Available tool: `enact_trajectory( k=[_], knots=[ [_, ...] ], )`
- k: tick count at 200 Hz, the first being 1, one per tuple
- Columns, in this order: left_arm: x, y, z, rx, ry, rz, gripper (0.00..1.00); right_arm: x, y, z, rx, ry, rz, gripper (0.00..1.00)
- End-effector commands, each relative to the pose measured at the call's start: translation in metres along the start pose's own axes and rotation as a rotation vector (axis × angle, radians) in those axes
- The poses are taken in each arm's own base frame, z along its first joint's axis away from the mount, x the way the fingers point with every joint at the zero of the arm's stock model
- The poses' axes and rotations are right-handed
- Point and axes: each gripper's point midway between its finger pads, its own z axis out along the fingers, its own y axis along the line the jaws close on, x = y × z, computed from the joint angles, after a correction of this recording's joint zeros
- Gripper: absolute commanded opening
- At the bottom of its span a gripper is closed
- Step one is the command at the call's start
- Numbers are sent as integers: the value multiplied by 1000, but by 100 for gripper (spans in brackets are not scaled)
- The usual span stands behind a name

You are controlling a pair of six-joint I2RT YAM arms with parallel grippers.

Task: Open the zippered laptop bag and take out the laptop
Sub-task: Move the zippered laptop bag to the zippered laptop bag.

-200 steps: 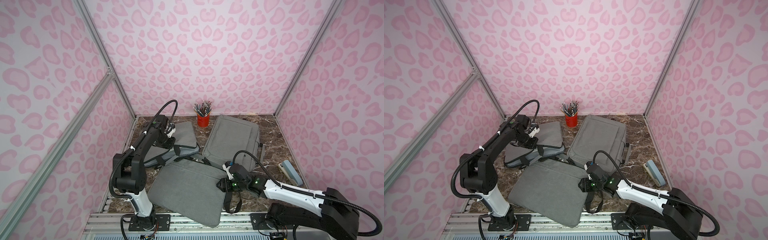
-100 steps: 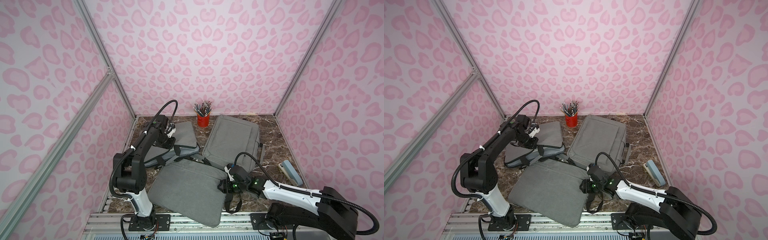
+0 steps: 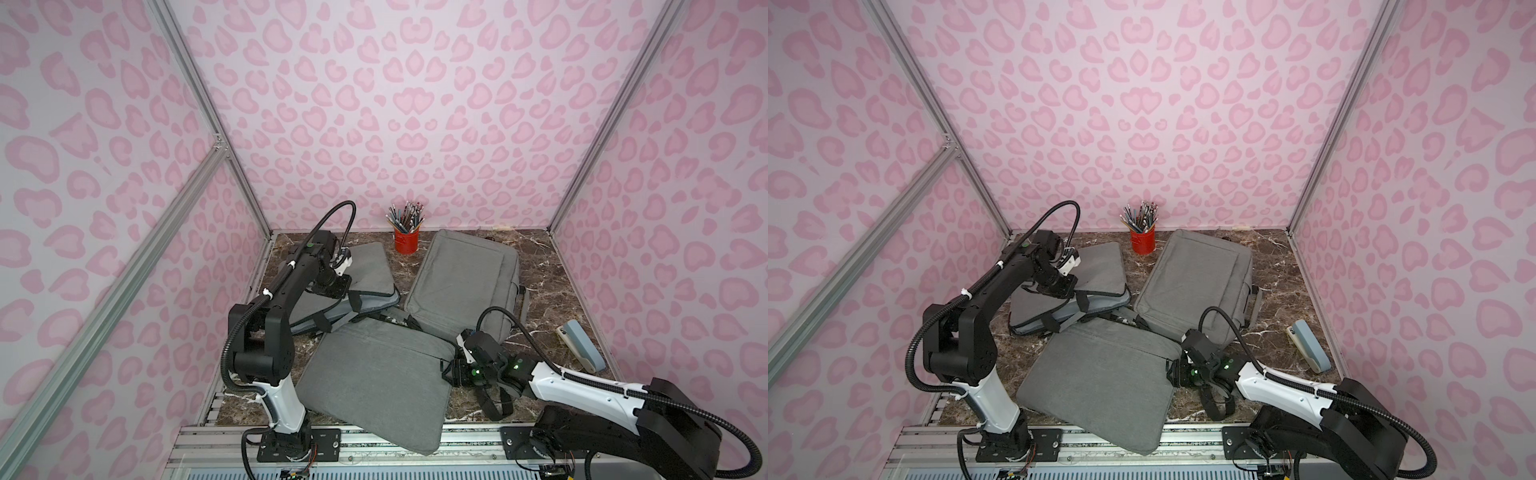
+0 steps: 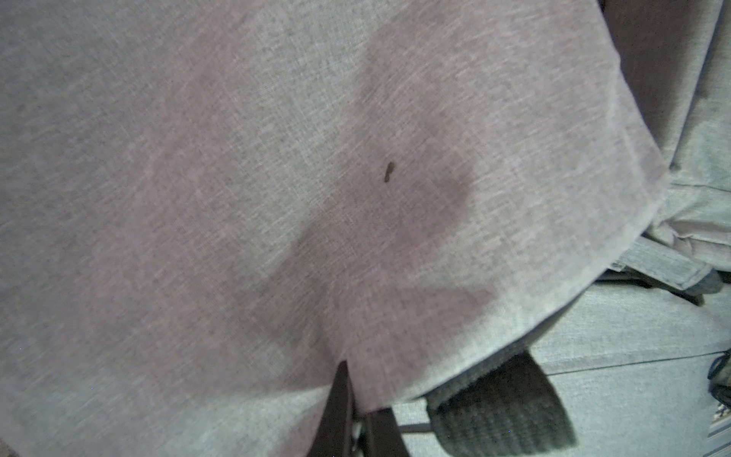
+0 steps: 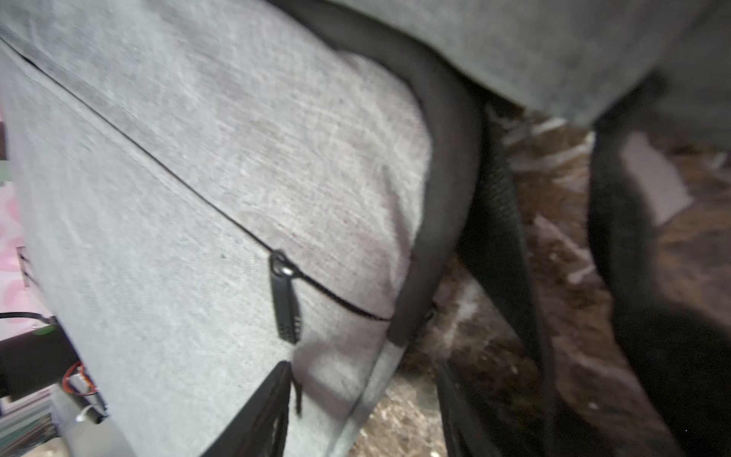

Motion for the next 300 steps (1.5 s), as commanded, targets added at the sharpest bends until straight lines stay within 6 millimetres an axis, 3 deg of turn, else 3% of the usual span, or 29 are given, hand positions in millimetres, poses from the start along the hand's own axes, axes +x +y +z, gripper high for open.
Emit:
enact_trajectory(
  k=[1,56,65,93,113,145,201,246,266,300],
  knots=[
    [-7,0,-1,4,-23,-3,2,-3,11,4,-73,-8,39,60],
    [-7,-2,1,22,-23,-13,2,-3,8,22,-138,14,148,53],
    [-7,-2,1,17,-22,-11,1,-4,7,23,-141,15,156,47],
    [-7,1,-1,5,-23,-10,2,-12,14,19,-151,-1,125,14],
    [-10,3,-3,-3,-36,-18,1,-23,27,11,-149,-29,52,2],
    [-14,10,-10,-23,-61,-36,2,-40,49,-8,-110,-78,-66,0],
    [-20,16,-25,-37,-104,-54,2,-93,58,-54,10,-228,-201,0],
    [-24,17,-28,-29,-114,-58,2,-138,22,-94,118,-302,-246,0],
    [-26,16,-27,-23,-114,-60,2,-146,13,-105,129,-248,-310,0],
    [-26,15,-25,-11,-105,-63,2,-161,-28,-120,266,-149,-317,0]
  ],
)
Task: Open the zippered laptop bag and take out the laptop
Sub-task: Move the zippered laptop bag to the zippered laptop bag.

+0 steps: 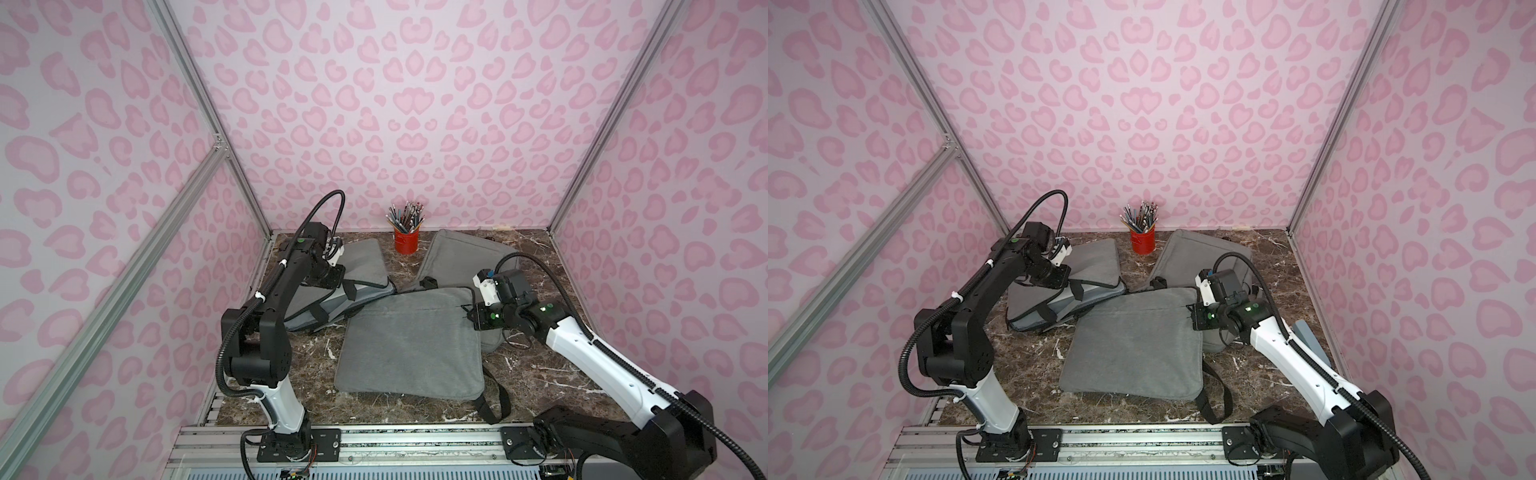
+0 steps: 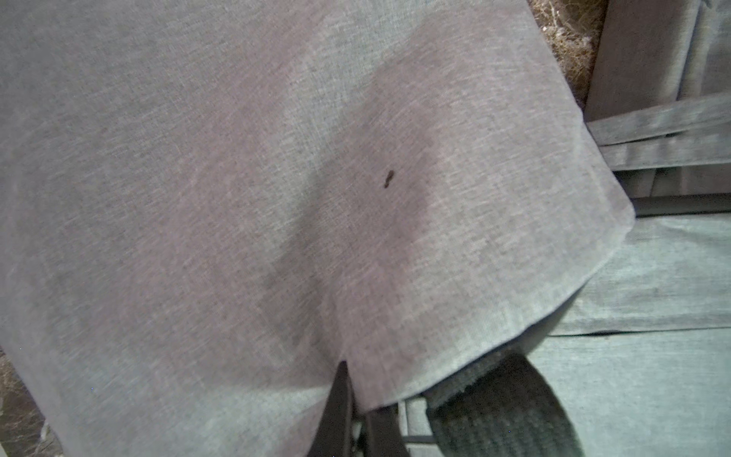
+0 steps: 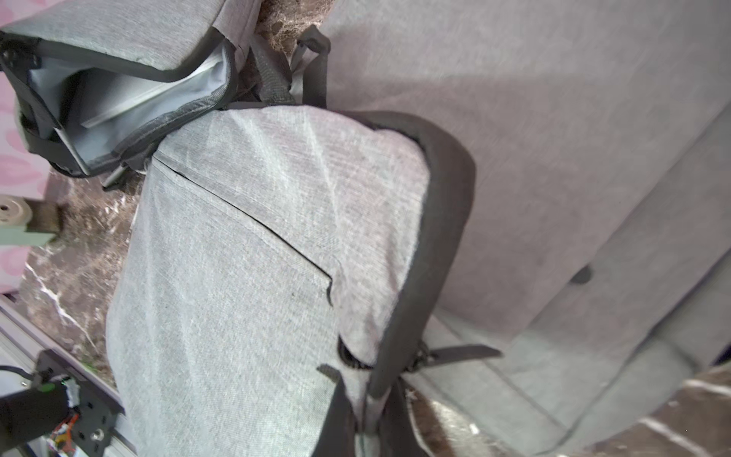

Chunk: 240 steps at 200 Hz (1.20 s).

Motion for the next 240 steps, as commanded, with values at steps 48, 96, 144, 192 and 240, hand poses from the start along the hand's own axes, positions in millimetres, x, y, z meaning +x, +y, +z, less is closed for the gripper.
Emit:
enact_trajectory(
  k=[48,96,144,192,240],
  knots=[
    [-3,-3,0,25,-2,-18,2,-20,-97,-15,337,7,-49,0],
    [-4,-7,-3,46,2,-11,2,-18,-161,-25,618,48,36,0],
    [-6,-10,-4,65,5,-31,2,-28,-172,-27,689,28,70,19],
    [-10,-14,-12,82,-4,-53,2,-67,-118,-28,470,-182,67,49],
    [-15,-24,-22,137,7,-91,2,-95,1,-20,-170,-460,180,57]
  ],
)
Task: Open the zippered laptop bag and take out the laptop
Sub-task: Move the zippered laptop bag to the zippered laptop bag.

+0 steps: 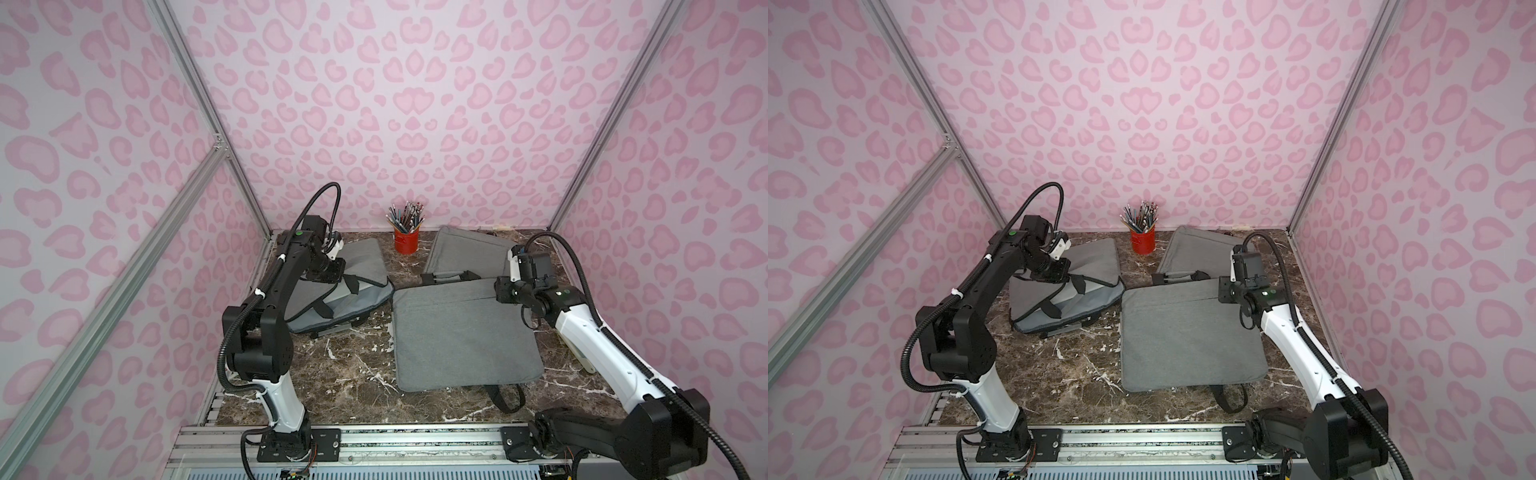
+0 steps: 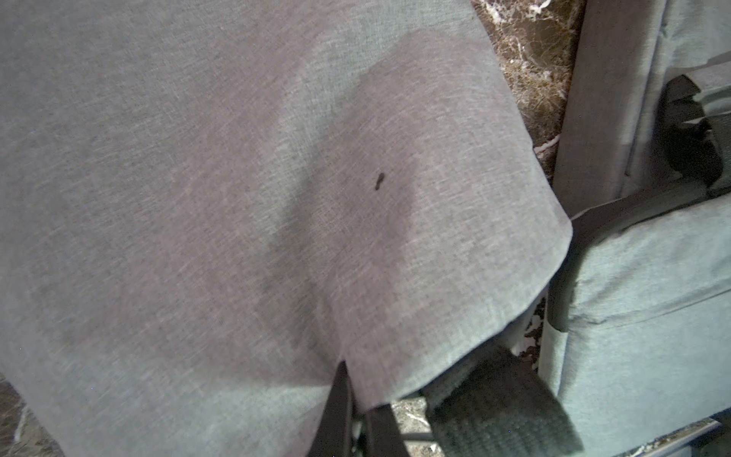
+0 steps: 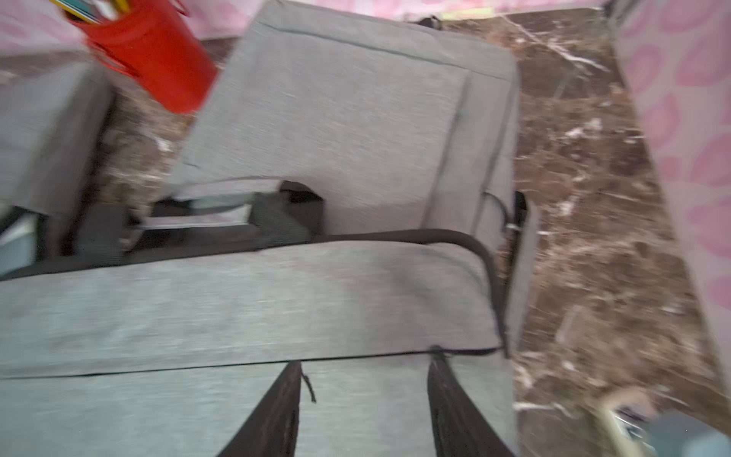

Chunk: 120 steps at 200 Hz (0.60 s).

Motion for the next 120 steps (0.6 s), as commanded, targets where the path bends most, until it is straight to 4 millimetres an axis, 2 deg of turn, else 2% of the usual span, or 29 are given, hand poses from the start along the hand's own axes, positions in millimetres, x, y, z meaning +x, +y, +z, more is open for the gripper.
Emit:
enact_trajectory(
  k=[1,25,45,102,120],
  knots=[
    [0,-14,-6,74,8,-36,2,-20,76,-10,-397,-137,163,57],
    [-3,-17,-9,92,15,-61,2,-13,122,-11,-558,-169,260,62],
    [-6,-19,-10,103,13,-79,2,-7,157,-9,-624,-161,300,66],
    [-17,-21,-14,125,12,-136,2,22,233,25,-695,-36,426,67],
    [-19,-19,-16,131,13,-184,2,30,257,33,-718,0,449,65]
  ],
)
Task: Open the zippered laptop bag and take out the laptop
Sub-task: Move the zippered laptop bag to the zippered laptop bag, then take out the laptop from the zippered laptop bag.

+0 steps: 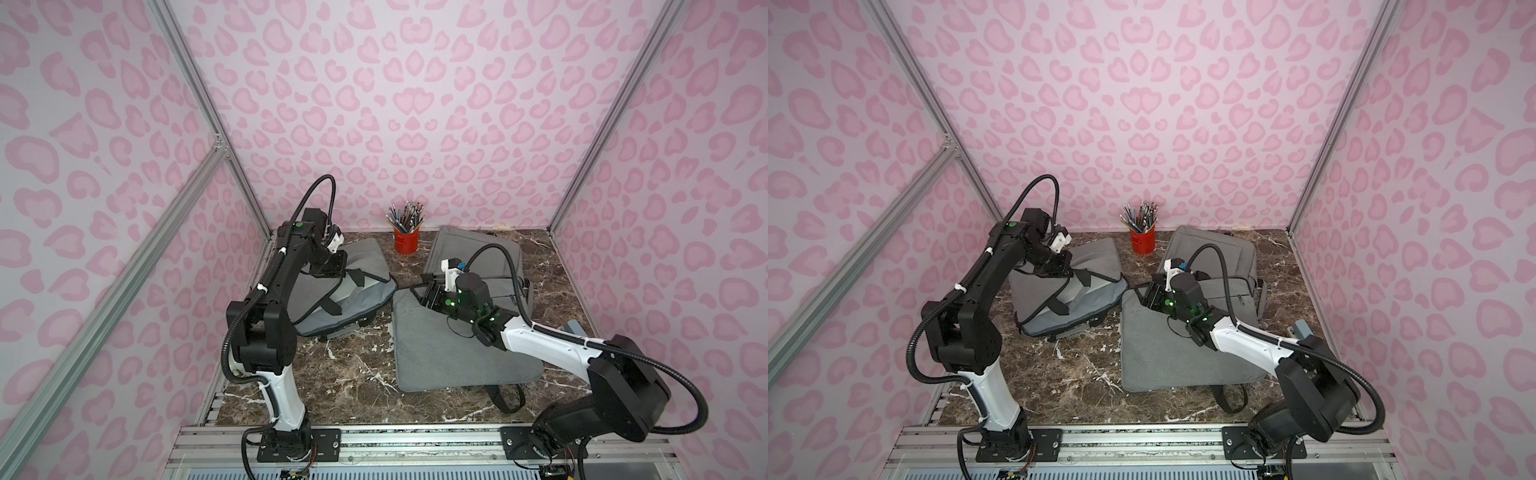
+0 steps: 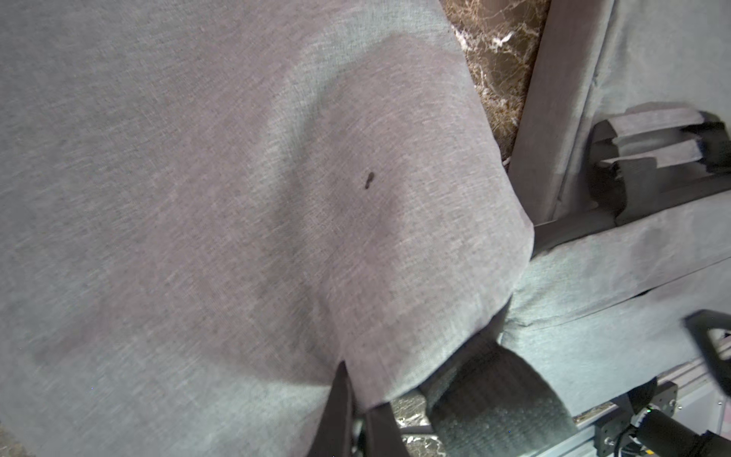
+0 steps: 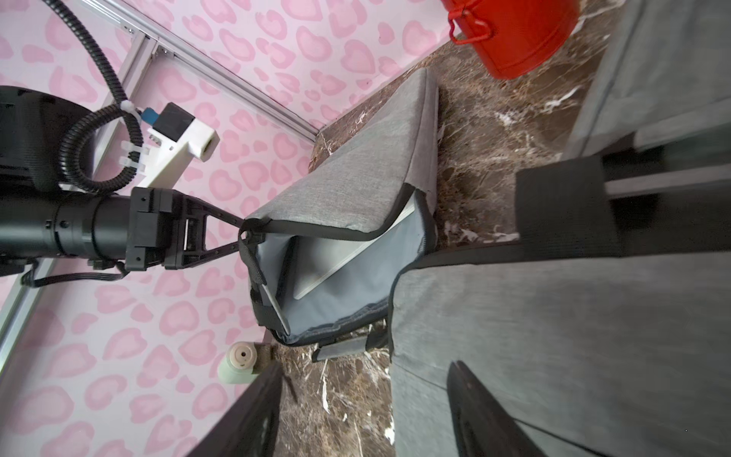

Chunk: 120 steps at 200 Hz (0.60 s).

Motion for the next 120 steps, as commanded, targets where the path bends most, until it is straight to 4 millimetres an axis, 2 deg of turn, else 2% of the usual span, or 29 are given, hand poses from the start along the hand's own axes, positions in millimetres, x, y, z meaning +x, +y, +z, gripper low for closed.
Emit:
enact_trajectory(
  k=[1,34,82,120],
  knots=[
    [-4,-7,-6,59,-6,-70,2,0,24,20,-74,-33,82,65],
    [-9,-10,-10,100,-17,-143,2,26,38,59,-103,30,122,62],
    [-9,-18,-14,140,-11,-167,1,51,36,109,-95,79,186,57],
    [-12,-20,-16,149,-18,-185,2,76,37,139,-95,129,232,54]
  ],
)
